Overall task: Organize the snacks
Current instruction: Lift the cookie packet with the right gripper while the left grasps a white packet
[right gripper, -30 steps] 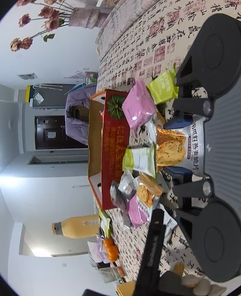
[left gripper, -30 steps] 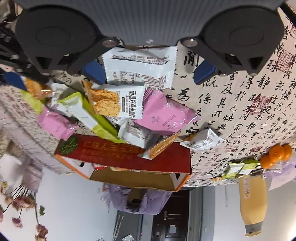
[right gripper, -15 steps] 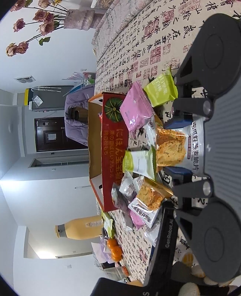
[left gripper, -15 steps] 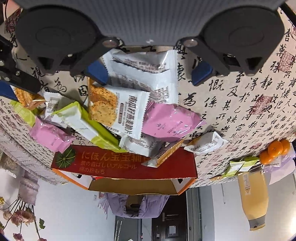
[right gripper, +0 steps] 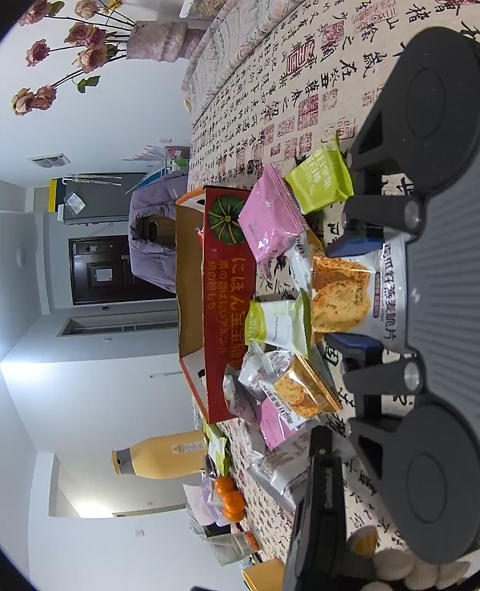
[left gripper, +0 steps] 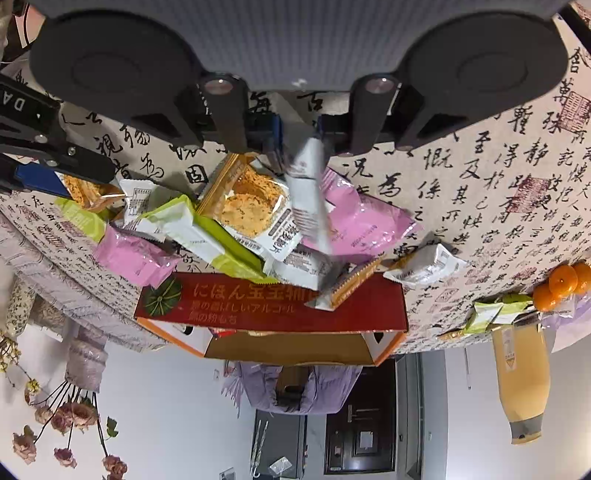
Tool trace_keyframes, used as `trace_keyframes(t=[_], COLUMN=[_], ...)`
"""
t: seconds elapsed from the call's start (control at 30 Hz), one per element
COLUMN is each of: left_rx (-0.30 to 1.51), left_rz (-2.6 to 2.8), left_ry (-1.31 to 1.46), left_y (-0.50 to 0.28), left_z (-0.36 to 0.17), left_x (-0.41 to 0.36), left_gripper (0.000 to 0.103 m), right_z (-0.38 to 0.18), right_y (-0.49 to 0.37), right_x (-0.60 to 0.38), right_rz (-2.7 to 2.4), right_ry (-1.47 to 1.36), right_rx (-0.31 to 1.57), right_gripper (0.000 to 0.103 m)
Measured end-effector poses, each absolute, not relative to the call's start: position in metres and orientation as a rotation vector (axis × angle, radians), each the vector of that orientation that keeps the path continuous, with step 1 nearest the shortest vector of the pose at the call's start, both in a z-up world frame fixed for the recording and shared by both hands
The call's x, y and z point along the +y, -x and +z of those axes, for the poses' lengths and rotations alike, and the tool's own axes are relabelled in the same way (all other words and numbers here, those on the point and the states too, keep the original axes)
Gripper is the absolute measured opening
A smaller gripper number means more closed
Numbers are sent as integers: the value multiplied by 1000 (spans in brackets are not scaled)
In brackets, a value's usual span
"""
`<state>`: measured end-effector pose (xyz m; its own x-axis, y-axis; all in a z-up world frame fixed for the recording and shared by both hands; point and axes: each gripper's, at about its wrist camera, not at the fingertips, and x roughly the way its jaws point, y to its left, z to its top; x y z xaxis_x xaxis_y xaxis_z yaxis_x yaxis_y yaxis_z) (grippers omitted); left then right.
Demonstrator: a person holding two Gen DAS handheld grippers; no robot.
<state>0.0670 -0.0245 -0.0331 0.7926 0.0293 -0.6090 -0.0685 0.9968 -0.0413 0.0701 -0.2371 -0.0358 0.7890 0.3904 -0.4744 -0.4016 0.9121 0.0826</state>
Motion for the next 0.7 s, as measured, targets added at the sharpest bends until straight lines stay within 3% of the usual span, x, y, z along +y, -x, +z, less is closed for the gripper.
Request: trace_keyframes(t=[0.7], left_rx=[494], left_rz=[47], left_ry=[30], left_y=[-69], left_z=[19], left_x=[-12], left_gripper=[16], right_z=[-3], right_y=[-89], right_x=[-231], right_rz=[409], right_ry=[19], right_rx=[428], right_gripper=[41])
